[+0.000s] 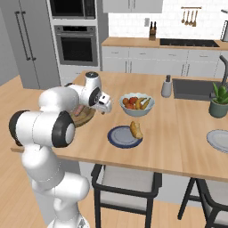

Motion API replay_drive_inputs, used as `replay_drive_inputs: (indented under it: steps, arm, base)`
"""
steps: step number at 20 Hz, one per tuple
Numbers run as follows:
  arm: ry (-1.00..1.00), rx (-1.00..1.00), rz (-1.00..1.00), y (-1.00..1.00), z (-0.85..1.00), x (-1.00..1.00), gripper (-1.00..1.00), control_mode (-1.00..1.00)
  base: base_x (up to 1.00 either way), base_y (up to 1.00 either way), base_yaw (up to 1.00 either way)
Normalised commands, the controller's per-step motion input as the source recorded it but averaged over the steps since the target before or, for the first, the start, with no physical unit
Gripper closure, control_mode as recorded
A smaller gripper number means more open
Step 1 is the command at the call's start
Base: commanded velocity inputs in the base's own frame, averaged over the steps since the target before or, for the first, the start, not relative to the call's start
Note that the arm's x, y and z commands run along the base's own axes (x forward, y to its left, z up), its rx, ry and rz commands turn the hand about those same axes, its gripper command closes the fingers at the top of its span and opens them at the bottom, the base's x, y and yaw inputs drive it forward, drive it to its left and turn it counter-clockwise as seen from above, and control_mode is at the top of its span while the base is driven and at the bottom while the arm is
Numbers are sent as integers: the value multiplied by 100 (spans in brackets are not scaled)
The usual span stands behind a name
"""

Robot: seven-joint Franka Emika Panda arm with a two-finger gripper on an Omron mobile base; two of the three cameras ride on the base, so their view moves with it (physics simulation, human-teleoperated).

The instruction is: Place one bun and one sausage from the bowl on each plate.

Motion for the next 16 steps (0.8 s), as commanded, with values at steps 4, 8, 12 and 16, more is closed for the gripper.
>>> replay_drive_inputs:
  steps: [4,8,12,16]
  arm:
    - [0,0,0,73,0,50,-100,-100]
    - [0,0,0,67,-2,23,-100,-100]
    - [-1,0,0,60,-1,17,-100,-100]
    - [0,0,0,56,-5,34,-100,-100]
  base:
    - [0,0,0]
    - [0,0,0]
    - [0,0,0]
    - [0,0,0]
